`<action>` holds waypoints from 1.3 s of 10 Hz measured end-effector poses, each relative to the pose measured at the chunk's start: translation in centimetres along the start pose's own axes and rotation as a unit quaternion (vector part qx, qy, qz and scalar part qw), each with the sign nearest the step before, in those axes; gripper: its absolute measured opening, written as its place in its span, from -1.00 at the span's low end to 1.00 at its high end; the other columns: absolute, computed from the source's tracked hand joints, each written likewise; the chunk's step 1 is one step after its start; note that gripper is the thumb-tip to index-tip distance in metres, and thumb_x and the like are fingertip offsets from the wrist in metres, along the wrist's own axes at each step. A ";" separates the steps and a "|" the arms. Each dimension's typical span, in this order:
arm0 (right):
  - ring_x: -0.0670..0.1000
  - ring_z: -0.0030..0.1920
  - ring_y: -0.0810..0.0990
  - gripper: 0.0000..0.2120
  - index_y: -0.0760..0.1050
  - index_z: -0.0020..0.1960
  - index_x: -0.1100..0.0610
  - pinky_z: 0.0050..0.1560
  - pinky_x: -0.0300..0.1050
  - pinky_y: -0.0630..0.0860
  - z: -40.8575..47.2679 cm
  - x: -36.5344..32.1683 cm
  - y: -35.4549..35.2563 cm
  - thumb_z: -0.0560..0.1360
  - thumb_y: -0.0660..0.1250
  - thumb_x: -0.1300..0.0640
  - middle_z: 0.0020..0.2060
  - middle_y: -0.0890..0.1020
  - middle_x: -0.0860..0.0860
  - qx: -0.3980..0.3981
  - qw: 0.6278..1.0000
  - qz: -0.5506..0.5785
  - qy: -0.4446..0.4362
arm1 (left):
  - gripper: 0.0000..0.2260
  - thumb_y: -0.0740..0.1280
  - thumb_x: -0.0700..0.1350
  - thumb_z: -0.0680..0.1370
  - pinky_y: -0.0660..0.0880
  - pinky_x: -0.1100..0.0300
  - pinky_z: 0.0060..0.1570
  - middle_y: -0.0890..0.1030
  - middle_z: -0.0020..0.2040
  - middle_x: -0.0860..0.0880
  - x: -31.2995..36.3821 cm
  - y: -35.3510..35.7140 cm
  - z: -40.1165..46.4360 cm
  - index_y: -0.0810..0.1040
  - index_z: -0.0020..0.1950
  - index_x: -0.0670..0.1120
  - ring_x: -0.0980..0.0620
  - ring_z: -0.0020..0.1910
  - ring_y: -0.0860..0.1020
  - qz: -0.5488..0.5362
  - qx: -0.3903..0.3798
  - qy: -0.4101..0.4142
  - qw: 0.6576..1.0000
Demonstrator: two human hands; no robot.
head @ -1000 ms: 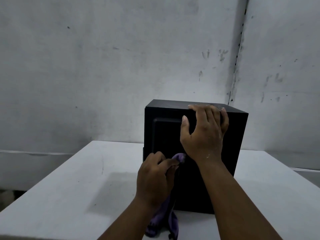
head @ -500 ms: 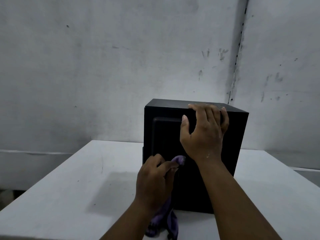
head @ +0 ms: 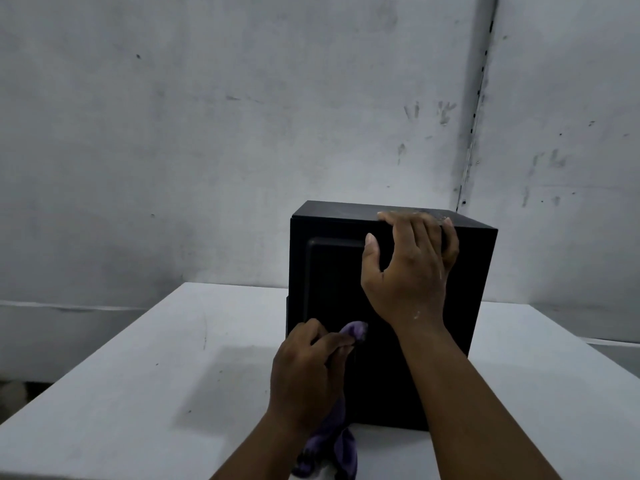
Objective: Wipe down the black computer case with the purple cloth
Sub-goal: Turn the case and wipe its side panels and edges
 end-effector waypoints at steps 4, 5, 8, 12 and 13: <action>0.07 0.37 0.48 -0.68 0.56 0.26 0.07 0.58 0.21 0.09 0.0 0.0 0.0 0.56 0.30 -0.02 0.13 0.62 -0.05 0.004 1.000 0.003 -0.002 | -0.94 0.48 -0.03 0.55 0.44 0.08 -0.42 0.49 -0.24 0.05 0.0 0.4 -0.1 0.73 -0.04 0.02 0.04 -0.29 0.43 0.007 -0.024 0.031 0.999; 0.06 0.37 0.48 -0.68 0.56 0.26 0.06 0.59 0.19 0.07 0.0 0.0 0.0 0.57 0.30 -0.02 0.13 0.62 -0.05 0.005 1.000 0.004 -0.002 | -0.90 0.46 -0.01 0.57 0.45 0.06 -0.41 0.50 -0.23 0.04 -0.3 0.4 0.2 0.74 -0.04 0.00 0.02 -0.29 0.45 0.012 -0.018 0.034 0.999; 0.07 0.37 0.48 -0.69 0.57 0.26 0.07 0.59 0.18 0.09 0.0 0.0 0.1 0.56 0.32 -0.02 0.13 0.62 -0.05 0.011 1.000 0.000 -0.005 | -0.80 0.41 0.02 0.62 0.43 0.01 -0.42 0.46 -0.25 0.02 0.0 -0.6 1.6 0.74 -0.05 -0.08 0.01 -0.30 0.42 -0.010 0.036 0.022 0.999; 0.07 0.36 0.48 -0.69 0.57 0.25 0.07 0.57 0.21 0.11 0.0 0.1 0.0 0.56 0.33 -0.01 0.12 0.63 -0.04 0.014 1.000 0.003 -0.007 | -0.85 0.44 -0.01 0.60 0.45 0.02 -0.42 0.46 -0.24 0.02 -0.1 -0.5 1.3 0.74 -0.01 -0.06 0.02 -0.30 0.43 -0.017 0.029 0.022 0.999; 0.07 0.37 0.48 -0.69 0.57 0.26 0.07 0.57 0.22 0.11 -0.1 0.1 0.0 0.56 0.33 -0.01 0.14 0.63 -0.04 0.012 1.000 0.003 -0.007 | -0.85 0.44 -0.01 0.60 0.45 0.01 -0.42 0.47 -0.24 0.02 0.0 -0.4 1.3 0.74 -0.01 -0.06 0.03 -0.30 0.43 -0.015 0.024 0.019 0.999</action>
Point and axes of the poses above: each hand's wrist, its own z-axis towards the middle knuckle, its own y-axis out of the palm, x = y × z, the point moved 7 cm from there along z, towards the middle knuckle
